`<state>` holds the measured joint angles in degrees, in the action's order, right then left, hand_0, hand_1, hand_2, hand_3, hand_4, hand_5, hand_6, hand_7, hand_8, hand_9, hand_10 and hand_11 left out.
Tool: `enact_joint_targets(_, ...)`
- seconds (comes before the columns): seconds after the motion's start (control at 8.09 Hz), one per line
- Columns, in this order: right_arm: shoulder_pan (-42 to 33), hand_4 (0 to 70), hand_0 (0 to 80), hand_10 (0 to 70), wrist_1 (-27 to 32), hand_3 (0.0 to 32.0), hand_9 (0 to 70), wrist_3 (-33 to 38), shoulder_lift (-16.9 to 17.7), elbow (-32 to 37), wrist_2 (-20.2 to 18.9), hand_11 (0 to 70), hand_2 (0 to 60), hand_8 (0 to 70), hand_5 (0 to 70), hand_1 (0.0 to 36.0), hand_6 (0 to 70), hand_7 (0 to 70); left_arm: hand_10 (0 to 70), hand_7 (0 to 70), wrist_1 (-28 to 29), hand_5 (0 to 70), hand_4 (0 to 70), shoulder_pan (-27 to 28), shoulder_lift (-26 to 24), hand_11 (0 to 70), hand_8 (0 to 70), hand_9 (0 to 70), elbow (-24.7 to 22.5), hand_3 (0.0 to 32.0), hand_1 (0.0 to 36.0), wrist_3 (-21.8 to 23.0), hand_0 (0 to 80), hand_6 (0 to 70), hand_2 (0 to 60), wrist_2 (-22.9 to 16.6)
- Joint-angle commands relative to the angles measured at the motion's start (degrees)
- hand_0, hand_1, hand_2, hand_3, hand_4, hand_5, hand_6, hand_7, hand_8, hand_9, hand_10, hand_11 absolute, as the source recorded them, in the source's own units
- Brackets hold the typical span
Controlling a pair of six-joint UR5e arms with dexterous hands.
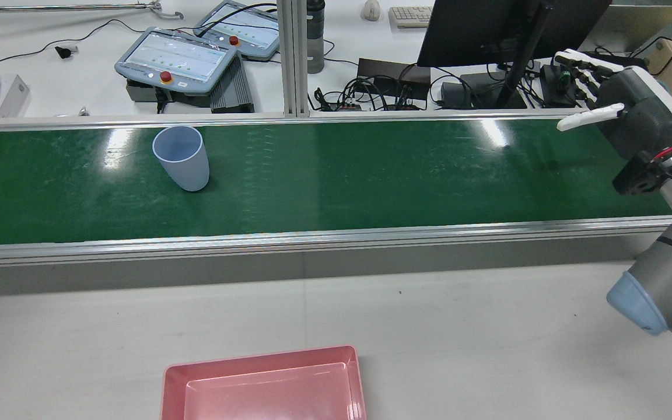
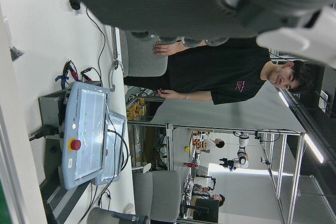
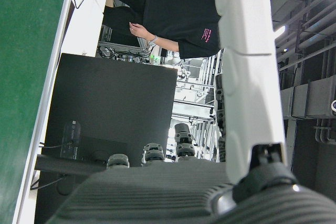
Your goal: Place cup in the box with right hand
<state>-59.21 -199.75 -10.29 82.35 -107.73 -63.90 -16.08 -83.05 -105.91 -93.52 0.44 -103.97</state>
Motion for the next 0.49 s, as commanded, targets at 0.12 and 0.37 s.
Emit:
enact_joint_targets(0.12,0.1,21.6,74.7,0.0,0.0,0.0,6.8,0.0,0.0,-0.1,0.0,0.5,0.0,2.2,7.2,16.9,6.0,18.2,0.0,0.0,0.0,0.0,0.0,0.0,0.0,0.0,0.0,0.0,0.0,0.0,0.0,0.0,0.0,0.0,0.0,0.0)
enact_joint_targets(0.37,0.3,17.8,70.0,0.0,0.0,0.0,6.9,0.0,0.0,-0.1,0.0,0.6,0.2,2.2,7.2,19.8,6.0,18.3,0.0,0.0,0.0,0.0,0.0,0.0,0.0,0.0,0.0,0.0,-0.1,0.0,0.0,0.0,0.0,0.0,0.0,0.0)
